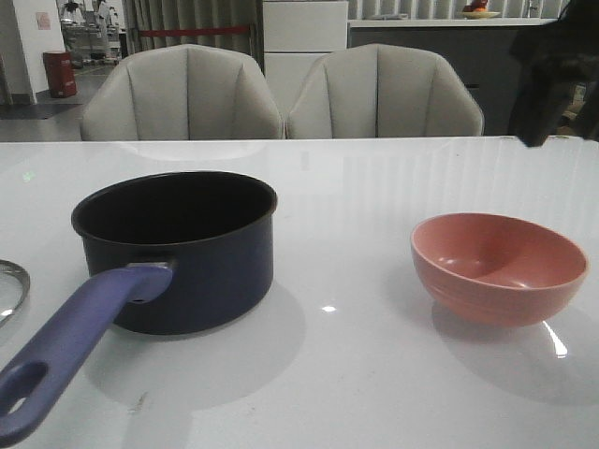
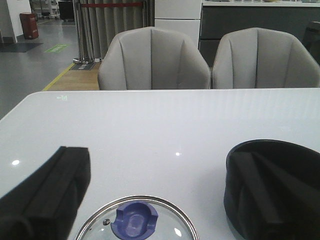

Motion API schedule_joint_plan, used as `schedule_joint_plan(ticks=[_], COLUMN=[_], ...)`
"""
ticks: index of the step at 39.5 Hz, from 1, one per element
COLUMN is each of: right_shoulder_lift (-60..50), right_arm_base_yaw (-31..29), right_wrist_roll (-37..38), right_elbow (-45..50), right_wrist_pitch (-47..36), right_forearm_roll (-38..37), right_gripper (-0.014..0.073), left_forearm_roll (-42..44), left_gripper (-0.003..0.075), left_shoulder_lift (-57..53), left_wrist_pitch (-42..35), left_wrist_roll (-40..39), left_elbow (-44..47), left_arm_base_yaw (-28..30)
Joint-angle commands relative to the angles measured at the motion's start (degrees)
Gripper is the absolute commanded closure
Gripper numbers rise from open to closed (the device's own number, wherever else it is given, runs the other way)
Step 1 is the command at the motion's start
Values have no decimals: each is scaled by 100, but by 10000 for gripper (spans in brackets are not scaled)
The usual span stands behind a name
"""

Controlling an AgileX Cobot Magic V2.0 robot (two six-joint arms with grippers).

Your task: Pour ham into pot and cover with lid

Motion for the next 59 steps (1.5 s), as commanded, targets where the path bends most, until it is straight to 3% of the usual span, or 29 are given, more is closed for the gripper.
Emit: schedule_joint_plan(ticks=[1, 13, 31, 43, 54, 59], right_shoulder_lift=[-788, -2596, -5542, -7471, -7830, -7830], right_arm_base_yaw=[-48, 10, 1333, 1470, 1470, 1470], right_wrist_roll=[-65, -65, -65, -65, -65, -65], right_elbow=[150, 1385, 3360, 5188, 6065, 6065], right_wrist_pitch=[-525, -1848, -3715, -4808, -4974, -5066], right_forearm_roll=[190, 478, 232, 232, 232, 232], right_gripper=[97, 97, 97, 97, 100, 173], left_forearm_roll=[-52, -52, -52, -52, -52, -52], left_gripper=[127, 127, 127, 127, 127, 127], left_shoulder_lift=[42, 42, 42, 42, 42, 42], left_wrist_pitch=[-505, -505, -505, -505, -505, -505], left_wrist_roll=[-6, -6, -6, -6, -6, -6], left_elbow=[-150, -150, -150, -150, -150, -150], left_arm_base_yaw=[-35, -35, -35, -35, -35, -35])
